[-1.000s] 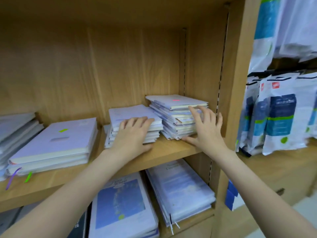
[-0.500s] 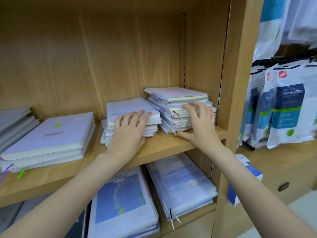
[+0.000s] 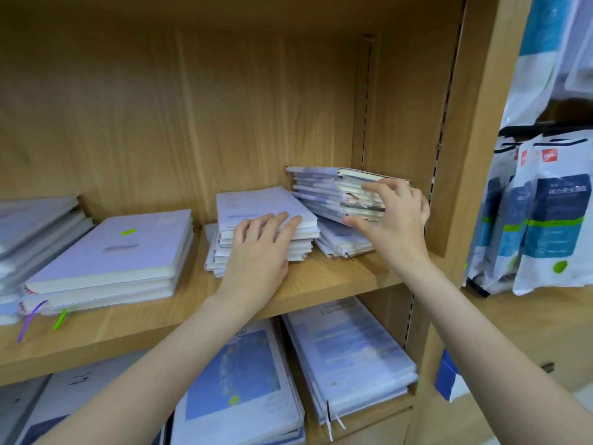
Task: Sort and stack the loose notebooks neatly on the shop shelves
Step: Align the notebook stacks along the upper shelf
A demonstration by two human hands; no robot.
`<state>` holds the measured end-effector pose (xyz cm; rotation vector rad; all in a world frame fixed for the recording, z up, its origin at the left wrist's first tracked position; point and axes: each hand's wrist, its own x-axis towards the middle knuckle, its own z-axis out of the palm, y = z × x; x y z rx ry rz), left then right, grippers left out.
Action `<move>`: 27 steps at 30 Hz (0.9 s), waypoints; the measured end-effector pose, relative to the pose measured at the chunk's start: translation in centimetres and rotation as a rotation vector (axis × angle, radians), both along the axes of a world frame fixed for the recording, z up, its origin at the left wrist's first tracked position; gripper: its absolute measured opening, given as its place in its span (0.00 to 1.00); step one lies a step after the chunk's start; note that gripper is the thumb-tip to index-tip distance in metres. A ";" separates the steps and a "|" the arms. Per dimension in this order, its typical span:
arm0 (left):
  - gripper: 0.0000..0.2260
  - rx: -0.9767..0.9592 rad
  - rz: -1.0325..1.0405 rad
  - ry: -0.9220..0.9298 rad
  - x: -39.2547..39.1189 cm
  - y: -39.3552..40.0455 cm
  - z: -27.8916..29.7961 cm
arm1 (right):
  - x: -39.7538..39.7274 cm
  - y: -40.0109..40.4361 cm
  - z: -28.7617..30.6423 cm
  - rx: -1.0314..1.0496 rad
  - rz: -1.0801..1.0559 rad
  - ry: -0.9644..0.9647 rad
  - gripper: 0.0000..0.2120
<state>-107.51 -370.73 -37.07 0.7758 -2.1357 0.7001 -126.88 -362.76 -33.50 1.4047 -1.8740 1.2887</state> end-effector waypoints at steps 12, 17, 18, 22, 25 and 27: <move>0.30 -0.014 0.032 -0.007 -0.1 0.1 -0.1 | 0.8 -0.1 -0.5 0.030 0.010 -0.131 0.27; 0.31 0.023 0.034 -0.057 0.1 0.6 0.2 | 1.7 0.6 -2.0 0.143 -0.046 -0.061 0.28; 0.30 0.021 0.023 -0.057 0.4 0.8 0.4 | 2.1 0.8 -2.1 0.160 -0.054 -0.062 0.28; 0.24 -0.023 -0.002 0.022 3.8 2.5 1.0 | 4.9 1.4 -0.8 0.068 -0.036 -0.045 0.24; 0.26 -0.005 0.059 0.086 9.3 3.7 1.3 | 9.0 1.2 0.8 0.048 0.089 -0.045 0.22; 0.26 0.015 0.141 0.119 13.8 4.0 1.6 | 12.5 0.5 1.5 0.061 0.186 -0.058 0.21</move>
